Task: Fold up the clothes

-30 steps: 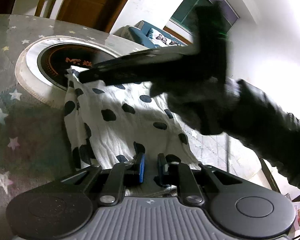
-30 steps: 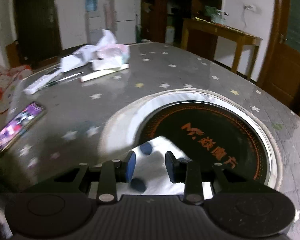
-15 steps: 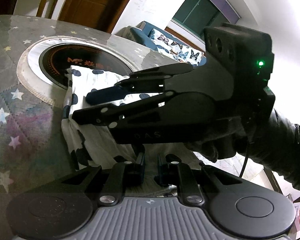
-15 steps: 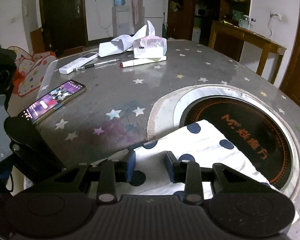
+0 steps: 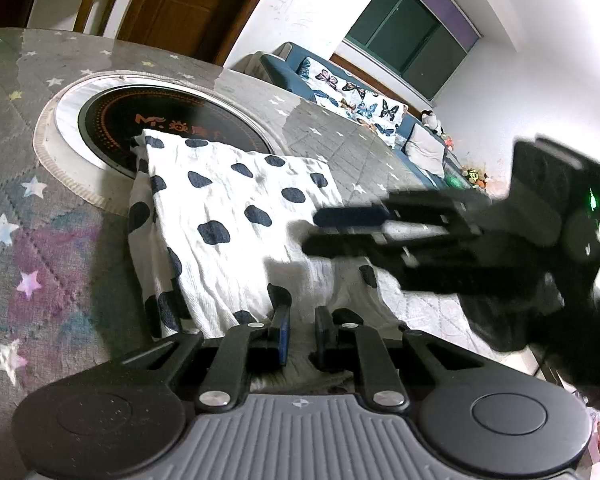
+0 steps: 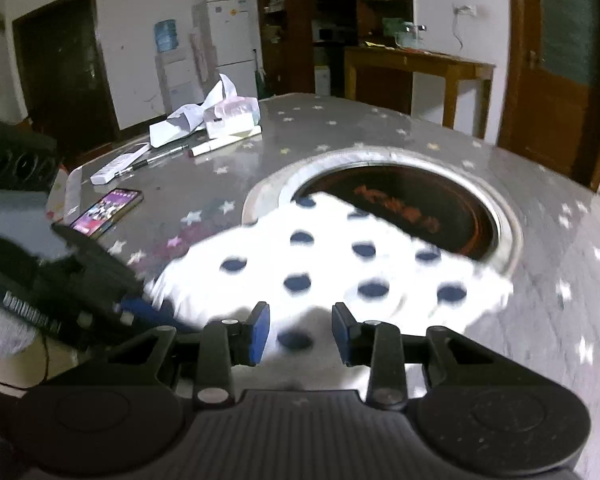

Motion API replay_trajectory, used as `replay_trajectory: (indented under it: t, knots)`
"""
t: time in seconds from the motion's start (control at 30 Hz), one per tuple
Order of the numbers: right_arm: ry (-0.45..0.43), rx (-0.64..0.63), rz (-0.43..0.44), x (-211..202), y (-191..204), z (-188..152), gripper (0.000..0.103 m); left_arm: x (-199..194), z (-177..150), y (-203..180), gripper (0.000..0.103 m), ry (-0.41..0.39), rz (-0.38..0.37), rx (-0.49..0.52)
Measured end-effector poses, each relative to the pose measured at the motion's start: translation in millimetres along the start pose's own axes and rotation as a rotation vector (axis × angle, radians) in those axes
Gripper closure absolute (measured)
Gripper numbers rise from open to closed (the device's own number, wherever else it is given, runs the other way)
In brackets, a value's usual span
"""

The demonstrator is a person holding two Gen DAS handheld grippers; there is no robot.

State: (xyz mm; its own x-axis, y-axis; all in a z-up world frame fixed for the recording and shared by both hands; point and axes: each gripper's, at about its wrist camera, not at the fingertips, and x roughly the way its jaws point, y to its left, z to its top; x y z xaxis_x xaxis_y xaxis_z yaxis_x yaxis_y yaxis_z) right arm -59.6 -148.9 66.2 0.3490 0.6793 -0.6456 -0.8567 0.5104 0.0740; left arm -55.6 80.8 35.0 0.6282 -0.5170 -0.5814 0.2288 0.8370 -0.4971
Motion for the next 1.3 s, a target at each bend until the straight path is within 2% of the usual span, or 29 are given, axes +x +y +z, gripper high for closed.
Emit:
replay_trajectory:
  t: [0.07,0.2,0.33,0.47,0.6,0.8,1.03,1.2,1.3]
  knots:
    - [0.005,0.001,-0.01,-1,3,-9,0.063,1,1,0,0.088,0.001,0.002,0.002]
    - [-0.009,-0.006,-0.036,0,9,-30,0.062,1,1,1,0.088,0.002,0.006,0.001]
    - [-0.014,0.02,-0.04,-7,9,-32,0.063,3,3,3,0.088,0.005,0.012,0.005]
    - [-0.024,-0.011,-0.042,-15,15,-29,0.063,5,3,3,0.088,0.003,0.016,0.006]
    - [-0.004,0.003,-0.031,-10,15,-36,0.063,5,3,3,0.088,0.003,0.018,0.008]
    - [-0.05,0.023,-0.047,-19,1,-16,0.063,5,6,-1,0.088,0.012,0.026,0.029]
    - [-0.08,0.037,-0.147,1,-30,11,0.063,-3,21,-11,0.08,-0.019,0.034,0.07]
    - [-0.073,0.075,-0.188,22,-51,17,0.062,-4,36,-11,0.08,-0.065,0.053,0.084]
    - [-0.056,0.103,-0.197,33,-62,13,0.062,4,42,-1,0.081,-0.059,0.092,0.062]
